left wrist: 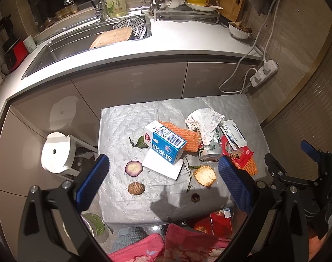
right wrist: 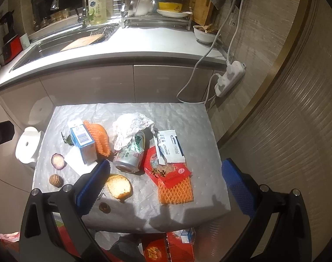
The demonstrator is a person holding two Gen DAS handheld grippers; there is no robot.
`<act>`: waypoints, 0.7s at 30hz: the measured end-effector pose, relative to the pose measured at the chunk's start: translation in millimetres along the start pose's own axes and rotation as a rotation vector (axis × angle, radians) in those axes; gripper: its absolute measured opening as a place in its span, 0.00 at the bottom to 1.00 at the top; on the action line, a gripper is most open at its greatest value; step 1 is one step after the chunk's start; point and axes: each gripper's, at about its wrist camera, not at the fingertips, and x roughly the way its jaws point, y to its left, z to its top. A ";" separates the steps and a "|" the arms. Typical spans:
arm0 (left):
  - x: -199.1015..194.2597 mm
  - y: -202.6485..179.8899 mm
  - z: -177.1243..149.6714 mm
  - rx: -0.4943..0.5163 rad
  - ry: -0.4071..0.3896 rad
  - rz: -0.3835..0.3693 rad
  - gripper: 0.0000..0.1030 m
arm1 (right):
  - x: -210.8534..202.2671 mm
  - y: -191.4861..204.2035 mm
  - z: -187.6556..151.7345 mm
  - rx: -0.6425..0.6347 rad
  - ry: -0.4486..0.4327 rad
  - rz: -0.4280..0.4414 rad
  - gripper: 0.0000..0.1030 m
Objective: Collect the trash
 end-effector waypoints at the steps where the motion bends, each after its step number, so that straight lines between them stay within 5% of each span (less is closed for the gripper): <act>1: -0.1 0.1 -0.1 0.000 0.000 0.000 0.93 | 0.2 -0.1 -0.3 -0.001 0.000 0.000 0.98; 21: 2.1 1.9 0.3 -0.006 0.007 0.001 0.93 | 5.5 3.3 -1.6 -0.010 0.012 0.000 0.98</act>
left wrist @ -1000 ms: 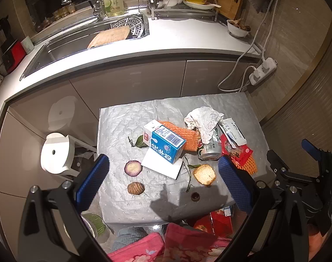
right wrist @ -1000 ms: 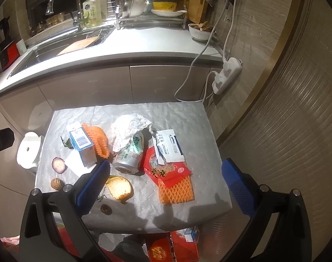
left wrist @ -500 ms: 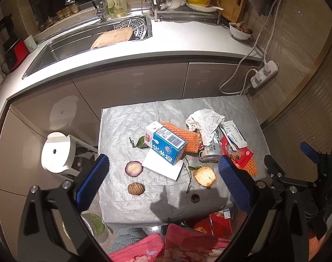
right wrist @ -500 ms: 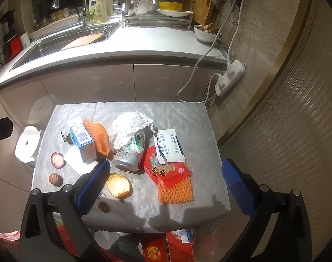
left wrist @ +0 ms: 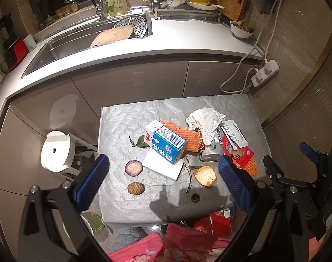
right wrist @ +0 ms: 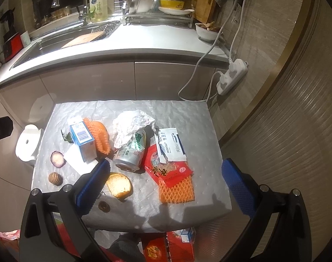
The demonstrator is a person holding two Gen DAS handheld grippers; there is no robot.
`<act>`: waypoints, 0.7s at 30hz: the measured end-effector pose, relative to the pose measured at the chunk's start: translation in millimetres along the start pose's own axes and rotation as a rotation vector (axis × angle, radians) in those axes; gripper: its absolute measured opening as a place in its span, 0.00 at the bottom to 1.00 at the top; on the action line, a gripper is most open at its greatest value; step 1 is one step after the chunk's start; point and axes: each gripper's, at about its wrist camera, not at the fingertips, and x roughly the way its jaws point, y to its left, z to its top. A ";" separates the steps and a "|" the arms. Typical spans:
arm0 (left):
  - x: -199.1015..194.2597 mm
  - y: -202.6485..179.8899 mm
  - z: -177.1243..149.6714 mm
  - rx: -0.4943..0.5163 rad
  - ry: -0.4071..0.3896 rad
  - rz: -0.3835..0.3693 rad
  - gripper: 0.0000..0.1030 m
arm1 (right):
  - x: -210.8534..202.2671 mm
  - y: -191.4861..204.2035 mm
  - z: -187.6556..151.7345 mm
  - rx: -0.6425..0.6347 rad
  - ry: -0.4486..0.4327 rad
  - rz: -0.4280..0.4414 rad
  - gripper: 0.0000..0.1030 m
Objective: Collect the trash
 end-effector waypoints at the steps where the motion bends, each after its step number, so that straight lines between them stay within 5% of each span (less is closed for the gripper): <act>1: 0.3 0.2 0.3 0.000 0.000 -0.001 0.93 | 0.3 0.0 0.4 -0.001 0.001 0.001 0.98; 14: 14.1 10.1 2.6 0.016 -0.002 -0.026 0.93 | 15.1 4.9 2.8 -0.020 0.024 0.021 0.98; 21: 37.1 29.4 -3.2 0.052 0.004 -0.051 0.93 | 61.6 21.4 7.2 -0.066 0.052 0.067 0.98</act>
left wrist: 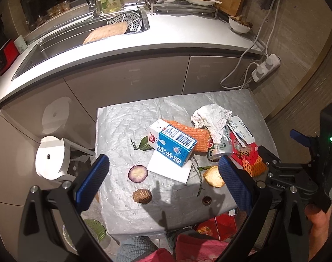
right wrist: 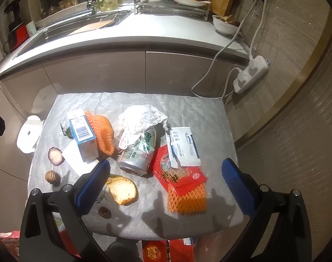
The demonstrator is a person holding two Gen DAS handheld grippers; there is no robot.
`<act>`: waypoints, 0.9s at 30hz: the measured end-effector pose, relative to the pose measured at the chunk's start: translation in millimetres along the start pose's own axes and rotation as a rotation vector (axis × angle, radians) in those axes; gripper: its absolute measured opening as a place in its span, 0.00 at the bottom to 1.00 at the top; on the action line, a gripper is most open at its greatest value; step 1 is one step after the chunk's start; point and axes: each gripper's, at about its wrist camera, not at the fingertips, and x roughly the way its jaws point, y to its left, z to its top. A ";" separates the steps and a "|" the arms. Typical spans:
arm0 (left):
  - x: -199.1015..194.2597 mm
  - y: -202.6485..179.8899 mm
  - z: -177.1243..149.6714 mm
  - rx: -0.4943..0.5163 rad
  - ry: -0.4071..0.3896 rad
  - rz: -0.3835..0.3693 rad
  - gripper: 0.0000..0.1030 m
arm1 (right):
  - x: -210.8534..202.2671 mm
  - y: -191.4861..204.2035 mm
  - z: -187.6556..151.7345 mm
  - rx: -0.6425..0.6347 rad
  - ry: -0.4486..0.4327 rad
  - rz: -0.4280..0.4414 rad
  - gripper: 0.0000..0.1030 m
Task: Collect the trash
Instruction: 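Reach the left tool to the milk carton while the right tool reaches the tissue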
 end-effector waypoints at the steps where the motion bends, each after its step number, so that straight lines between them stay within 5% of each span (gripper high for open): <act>1: 3.4 2.6 -1.8 0.009 0.003 0.003 0.93 | 9.9 2.3 1.8 -0.007 0.006 -0.006 0.98; 20: 53.5 26.4 -22.5 0.084 0.112 0.001 0.93 | 139.8 24.0 48.9 -0.031 0.103 0.030 0.90; 27: 61.2 16.4 -7.3 0.085 0.122 -0.015 0.93 | 150.6 32.2 51.9 -0.061 0.107 0.098 0.48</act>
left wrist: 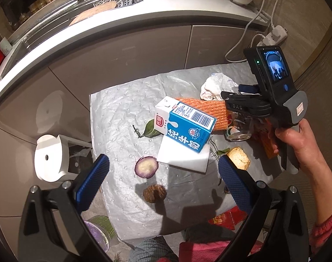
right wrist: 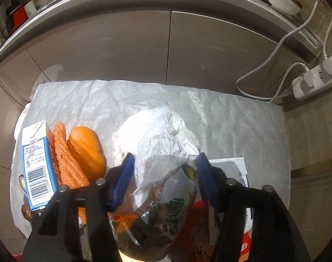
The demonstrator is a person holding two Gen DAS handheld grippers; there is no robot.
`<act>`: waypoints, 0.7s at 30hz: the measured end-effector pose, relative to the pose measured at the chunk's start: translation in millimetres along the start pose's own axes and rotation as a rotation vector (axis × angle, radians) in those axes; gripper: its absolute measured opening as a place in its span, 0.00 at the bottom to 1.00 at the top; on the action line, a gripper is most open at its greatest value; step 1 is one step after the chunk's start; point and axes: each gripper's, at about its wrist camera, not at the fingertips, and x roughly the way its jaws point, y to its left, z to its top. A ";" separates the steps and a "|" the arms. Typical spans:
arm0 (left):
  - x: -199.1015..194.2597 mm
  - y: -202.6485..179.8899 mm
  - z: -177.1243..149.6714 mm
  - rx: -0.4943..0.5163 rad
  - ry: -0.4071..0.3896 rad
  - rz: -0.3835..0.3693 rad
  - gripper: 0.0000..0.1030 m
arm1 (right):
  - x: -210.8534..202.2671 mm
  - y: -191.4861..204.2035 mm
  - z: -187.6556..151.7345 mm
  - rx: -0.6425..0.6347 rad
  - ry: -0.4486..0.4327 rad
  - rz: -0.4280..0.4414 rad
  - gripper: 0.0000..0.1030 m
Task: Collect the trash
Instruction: 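Reach the left tool to the milk carton while the right tool reaches the tissue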
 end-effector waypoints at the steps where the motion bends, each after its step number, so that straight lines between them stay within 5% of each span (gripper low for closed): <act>1: 0.5 -1.8 2.6 0.001 0.001 -0.003 0.93 | -3.0 -0.2 0.2 -0.001 -0.011 0.014 0.40; 4: 4.7 -7.5 10.4 0.000 0.006 -0.011 0.93 | -14.3 -7.0 0.2 0.030 -0.026 0.077 0.12; 10: 35.1 -20.8 24.5 -0.057 0.083 -0.042 0.93 | -56.0 -28.9 -7.7 0.085 -0.116 0.115 0.10; 21: 102.3 -20.2 52.3 -0.358 0.278 0.055 0.93 | -112.1 -56.1 -36.0 0.124 -0.213 0.117 0.10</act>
